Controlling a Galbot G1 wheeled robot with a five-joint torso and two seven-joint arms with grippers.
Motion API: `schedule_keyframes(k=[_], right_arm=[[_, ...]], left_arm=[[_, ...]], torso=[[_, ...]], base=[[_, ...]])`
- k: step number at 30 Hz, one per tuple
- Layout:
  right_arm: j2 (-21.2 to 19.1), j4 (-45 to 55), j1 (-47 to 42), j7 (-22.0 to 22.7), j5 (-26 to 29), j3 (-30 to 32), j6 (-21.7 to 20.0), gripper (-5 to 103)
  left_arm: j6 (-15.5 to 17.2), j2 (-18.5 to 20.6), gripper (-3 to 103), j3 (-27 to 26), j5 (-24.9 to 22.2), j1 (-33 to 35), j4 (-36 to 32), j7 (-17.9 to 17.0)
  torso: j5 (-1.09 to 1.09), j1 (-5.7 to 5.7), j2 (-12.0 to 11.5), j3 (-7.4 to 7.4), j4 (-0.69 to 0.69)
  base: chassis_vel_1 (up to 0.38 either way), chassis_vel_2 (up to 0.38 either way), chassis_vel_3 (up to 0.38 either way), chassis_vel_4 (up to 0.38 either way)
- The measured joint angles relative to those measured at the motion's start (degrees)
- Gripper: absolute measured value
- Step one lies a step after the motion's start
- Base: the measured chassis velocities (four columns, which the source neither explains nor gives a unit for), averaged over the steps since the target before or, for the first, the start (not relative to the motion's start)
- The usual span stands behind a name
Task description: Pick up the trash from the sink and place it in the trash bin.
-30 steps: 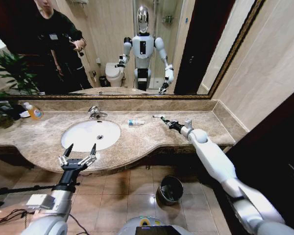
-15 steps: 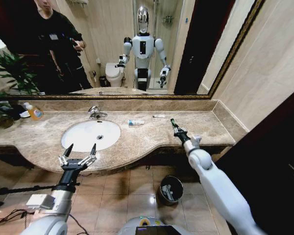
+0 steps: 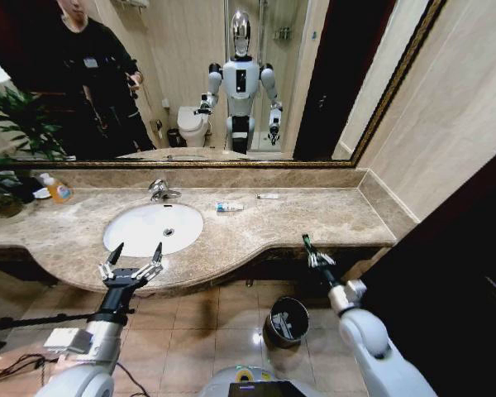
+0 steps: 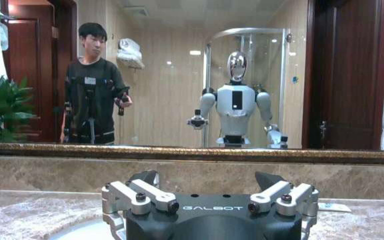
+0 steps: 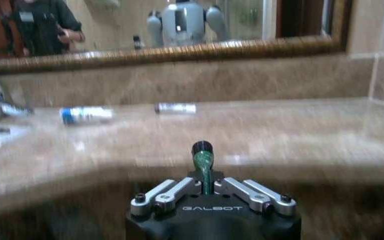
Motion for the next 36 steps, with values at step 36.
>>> schedule_keyframes(k=[36], right_arm=[[11.7,-63.2,24.2,-5.1,-11.3,-9.7,13.9,6]], left_arm=[[0.0,0.0,100,0.0,0.0,0.0,0.0,0.0]], torso=[[0.00,0.01,0.0,0.01,0.01]], base=[[0.000,0.000,0.000,0.000]])
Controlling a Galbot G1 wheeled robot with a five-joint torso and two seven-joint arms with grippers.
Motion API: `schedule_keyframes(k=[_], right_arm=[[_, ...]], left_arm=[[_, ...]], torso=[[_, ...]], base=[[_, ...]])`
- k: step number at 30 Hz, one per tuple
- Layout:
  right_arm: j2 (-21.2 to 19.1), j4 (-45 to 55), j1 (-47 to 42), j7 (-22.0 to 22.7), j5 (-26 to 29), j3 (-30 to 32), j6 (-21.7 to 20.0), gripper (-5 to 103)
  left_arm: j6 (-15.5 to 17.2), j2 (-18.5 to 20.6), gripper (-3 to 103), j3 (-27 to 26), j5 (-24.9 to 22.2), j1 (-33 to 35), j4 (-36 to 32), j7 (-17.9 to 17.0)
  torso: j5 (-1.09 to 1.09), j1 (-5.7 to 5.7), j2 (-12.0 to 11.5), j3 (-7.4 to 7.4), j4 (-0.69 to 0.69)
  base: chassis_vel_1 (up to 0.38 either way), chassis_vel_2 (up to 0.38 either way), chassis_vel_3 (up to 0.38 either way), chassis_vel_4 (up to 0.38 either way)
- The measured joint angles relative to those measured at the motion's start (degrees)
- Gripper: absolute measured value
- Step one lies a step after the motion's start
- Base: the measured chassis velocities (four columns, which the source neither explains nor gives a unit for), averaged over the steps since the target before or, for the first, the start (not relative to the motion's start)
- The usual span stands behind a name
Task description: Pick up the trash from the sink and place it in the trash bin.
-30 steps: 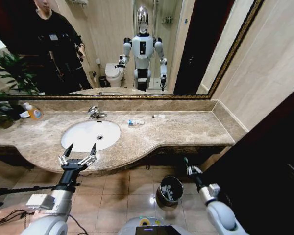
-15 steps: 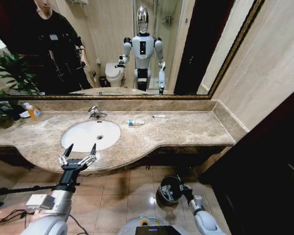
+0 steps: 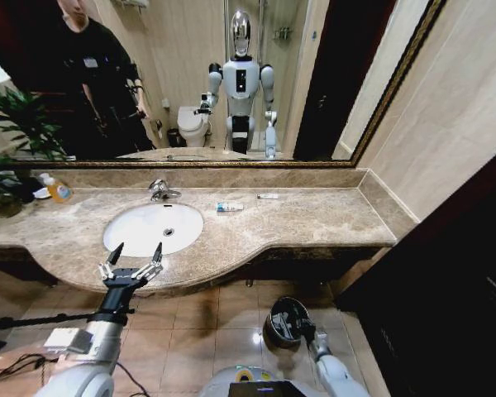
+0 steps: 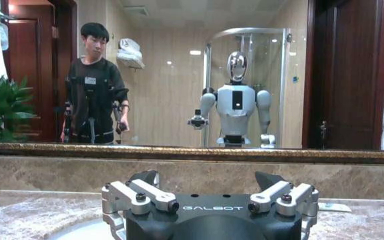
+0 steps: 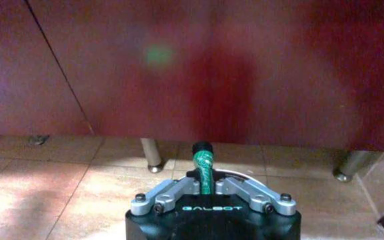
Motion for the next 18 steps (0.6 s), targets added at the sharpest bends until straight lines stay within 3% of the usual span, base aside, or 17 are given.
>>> schedule_keyframes(k=[2,5,7,8,11,12,14,16,18], right_arm=[[0.2,-0.3,0.2,0.1,-0.3,0.0,0.1,11],[1.0,-1.0,0.7,0.6,-1.1,0.0,0.6,27],[1.0,-1.0,0.7,0.7,-1.2,0.0,0.6,27],[1.0,-1.0,0.6,0.7,-1.4,0.0,0.6,37],[1.1,-0.9,0.6,0.8,-1.5,0.0,0.7,37],[1.0,-0.8,0.6,0.9,-1.7,-0.1,0.7,48],[0.9,-0.6,0.4,1.1,-1.7,-0.1,0.8,60],[0.8,-0.5,0.4,1.2,-1.7,-0.1,0.8,60],[0.5,-0.3,0.1,1.3,-1.7,-0.1,0.9,71]], left_arm=[[0.0,0.0,100,0.0,0.0,0.0,0.0,0.0],[0.0,0.0,100,0.0,0.0,0.0,0.0,0.0],[0.0,0.0,100,0.0,0.0,0.0,0.0,0.0],[0.0,0.0,100,0.0,0.0,0.0,0.0,0.0],[0.0,0.0,100,0.0,0.0,0.0,0.0,0.0],[0.0,0.0,100,0.0,0.0,0.0,0.0,0.0],[0.0,0.0,100,0.0,0.0,0.0,0.0,0.0],[0.0,0.0,100,0.0,0.0,0.0,0.0,0.0],[0.0,0.0,100,0.0,0.0,0.0,0.0,0.0]], torso=[[0.00,0.00,0.0,0.00,0.00],[0.00,0.00,0.0,0.00,0.00],[0.00,0.00,0.0,0.00,0.00],[0.00,0.00,0.0,0.00,0.00],[0.00,0.00,0.0,0.00,0.00],[0.00,0.00,0.0,0.00,0.00],[0.00,0.00,0.0,0.00,0.00],[0.00,0.00,0.0,0.00,0.00],[0.00,0.00,0.0,0.00,0.00]], base=[[0.000,0.000,0.000,0.000],[0.000,0.000,0.000,0.000],[0.000,0.000,0.000,0.000],[0.000,0.000,0.000,0.000],[0.000,0.000,0.000,0.000],[0.000,0.000,0.000,0.000],[0.000,0.000,0.000,0.000],[0.000,0.000,0.000,0.000],[0.000,0.000,0.000,0.000]])
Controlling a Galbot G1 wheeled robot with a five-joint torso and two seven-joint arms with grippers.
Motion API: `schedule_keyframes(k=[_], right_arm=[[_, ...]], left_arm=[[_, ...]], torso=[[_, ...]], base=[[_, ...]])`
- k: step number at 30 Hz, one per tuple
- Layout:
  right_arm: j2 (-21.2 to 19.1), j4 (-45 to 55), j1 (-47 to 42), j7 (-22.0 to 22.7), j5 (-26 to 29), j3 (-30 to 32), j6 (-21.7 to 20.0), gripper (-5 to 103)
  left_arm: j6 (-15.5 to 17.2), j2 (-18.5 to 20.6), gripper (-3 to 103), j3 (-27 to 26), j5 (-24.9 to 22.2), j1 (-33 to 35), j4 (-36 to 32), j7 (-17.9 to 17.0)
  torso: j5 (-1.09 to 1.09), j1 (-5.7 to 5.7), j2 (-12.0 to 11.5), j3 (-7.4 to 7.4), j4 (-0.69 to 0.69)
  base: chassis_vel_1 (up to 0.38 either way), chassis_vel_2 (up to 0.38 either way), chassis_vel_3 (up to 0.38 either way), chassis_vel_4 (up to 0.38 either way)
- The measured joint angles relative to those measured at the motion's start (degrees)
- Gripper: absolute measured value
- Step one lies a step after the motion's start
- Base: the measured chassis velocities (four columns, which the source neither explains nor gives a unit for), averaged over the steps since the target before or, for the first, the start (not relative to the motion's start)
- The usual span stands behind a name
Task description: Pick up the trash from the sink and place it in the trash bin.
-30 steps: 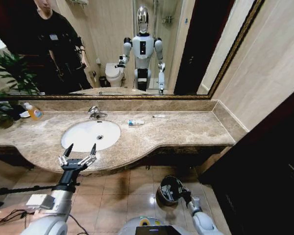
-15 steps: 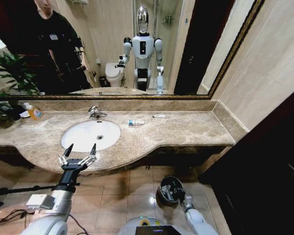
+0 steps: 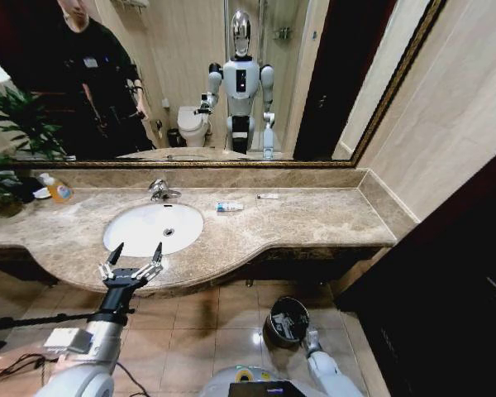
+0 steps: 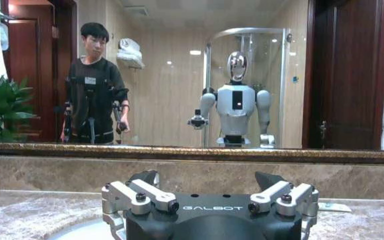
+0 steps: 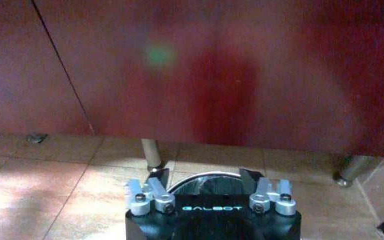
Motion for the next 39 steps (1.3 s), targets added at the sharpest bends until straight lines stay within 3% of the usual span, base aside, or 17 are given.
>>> schedule_keyframes(k=[7,17,26,29,32,39], right_arm=[[-0.6,0.6,-0.8,0.5,0.2,0.0,0.3,97],[-1.3,3.9,-3.2,1.4,0.4,0.1,-0.3,100],[-6.7,33.0,-17.7,6.5,6.2,1.4,-4.4,100],[-7.3,38.7,-20.1,6.9,6.8,2.1,-5.1,100],[-7.9,51.1,-25.0,7.7,6.8,3.5,-6.5,100],[-9.2,69.1,-26.6,9.0,6.5,4.2,-10.9,100]], left_arm=[[0.0,0.0,100,0.0,0.0,0.0,0.0,0.0],[0.0,0.0,100,0.0,0.0,0.0,0.0,0.0],[0.0,0.0,100,0.0,0.0,0.0,0.0,0.0],[0.0,0.0,100,0.0,0.0,0.0,0.0,0.0],[0.0,0.0,100,0.0,0.0,0.0,0.0,0.0],[0.0,0.0,100,0.0,0.0,0.0,0.0,0.0]], torso=[[0.00,0.00,0.0,0.00,0.00],[0.01,0.00,0.0,0.00,0.00],[0.00,0.00,0.0,0.00,-0.01],[0.00,-0.01,0.0,-0.01,0.00],[0.00,-0.01,0.0,0.00,-0.01],[-0.01,-0.01,0.0,0.00,-0.01]], base=[[0.000,0.000,0.000,0.000],[0.000,0.000,0.000,0.000],[0.000,0.000,0.000,0.000],[0.000,0.000,0.000,0.000],[0.000,0.000,0.000,0.000],[0.000,0.000,0.000,0.000]])
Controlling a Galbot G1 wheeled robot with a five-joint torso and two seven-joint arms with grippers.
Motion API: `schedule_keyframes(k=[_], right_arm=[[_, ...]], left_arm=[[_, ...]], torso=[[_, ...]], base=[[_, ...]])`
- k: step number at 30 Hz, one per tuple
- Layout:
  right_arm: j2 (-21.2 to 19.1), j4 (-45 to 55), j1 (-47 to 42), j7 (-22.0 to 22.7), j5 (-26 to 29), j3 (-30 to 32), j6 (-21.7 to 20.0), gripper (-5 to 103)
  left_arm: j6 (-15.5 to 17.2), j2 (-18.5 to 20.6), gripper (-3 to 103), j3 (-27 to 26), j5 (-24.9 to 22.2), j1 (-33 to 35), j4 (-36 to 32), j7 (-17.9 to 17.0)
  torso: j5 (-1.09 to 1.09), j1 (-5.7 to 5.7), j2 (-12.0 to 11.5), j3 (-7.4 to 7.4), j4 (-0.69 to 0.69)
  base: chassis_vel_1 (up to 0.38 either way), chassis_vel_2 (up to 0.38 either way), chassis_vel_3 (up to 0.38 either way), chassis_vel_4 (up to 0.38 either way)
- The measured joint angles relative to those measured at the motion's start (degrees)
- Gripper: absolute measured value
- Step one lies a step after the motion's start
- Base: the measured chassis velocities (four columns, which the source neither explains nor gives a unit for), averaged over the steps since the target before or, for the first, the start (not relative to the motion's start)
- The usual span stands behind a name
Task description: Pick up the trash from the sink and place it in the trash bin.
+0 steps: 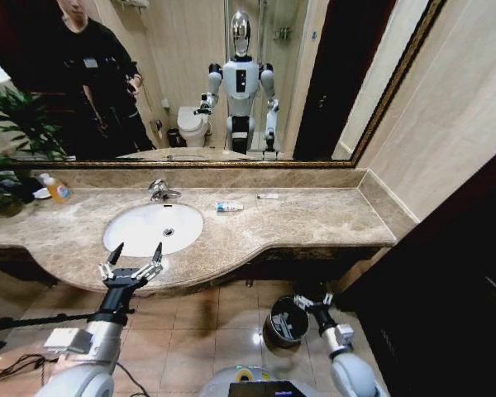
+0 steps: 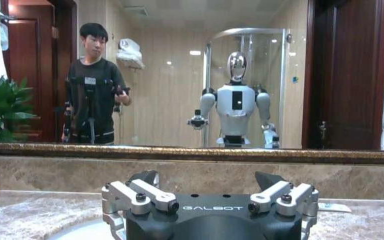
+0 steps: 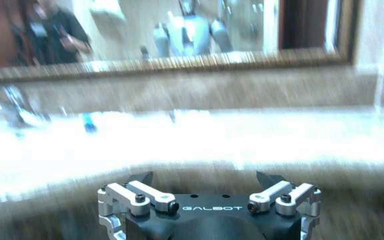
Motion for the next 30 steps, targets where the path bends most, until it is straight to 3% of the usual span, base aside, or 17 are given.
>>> schedule_keyframes(k=[2,6,7,9,17,23,30], right_arm=[[-0.5,1.9,1.0,-0.3,0.2,-0.1,-1.3,100],[-4.2,3.7,8.9,-7.4,3.9,-0.5,-8.2,100],[-4.2,3.7,8.9,-7.4,3.9,-0.5,-8.2,100],[-6.1,0.6,15.1,-11.4,4.9,-1.7,-10.2,100],[-9.5,-12.1,33.5,-18.4,8.2,-9.6,-16.0,100],[-8.7,-20.9,43.8,-19.9,9.4,-16.5,-17.1,100],[-4.8,-31.6,55.8,-19.9,9.5,-24.9,-17.4,100]], left_arm=[[0.0,0.0,100,0.0,0.0,0.0,0.0,0.0],[0.0,0.0,100,0.0,0.0,0.0,0.0,0.0],[0.0,0.0,100,0.0,0.0,0.0,0.0,0.0],[0.0,0.0,100,0.0,0.0,0.0,0.0,0.0],[0.0,0.0,100,0.0,0.0,0.0,0.0,0.0],[0.0,0.0,100,0.0,0.0,0.0,0.0,0.0],[0.0,0.0,100,0.0,0.0,0.0,0.0,0.0]], torso=[[0.01,0.00,0.0,0.00,0.00],[0.01,0.00,0.0,0.00,0.01],[0.01,0.00,0.0,0.00,0.01],[0.01,0.01,0.0,0.01,0.00],[0.00,0.01,0.0,0.01,0.00],[0.01,0.01,0.0,0.02,0.00],[0.01,0.01,0.0,0.01,0.02]], base=[[0.000,0.000,0.000,0.000],[0.000,0.000,0.000,0.000],[0.000,0.000,0.000,0.000],[0.000,0.000,0.000,0.000],[0.000,0.000,0.000,0.000],[0.000,0.000,0.000,0.000],[0.000,0.000,0.000,0.000]])
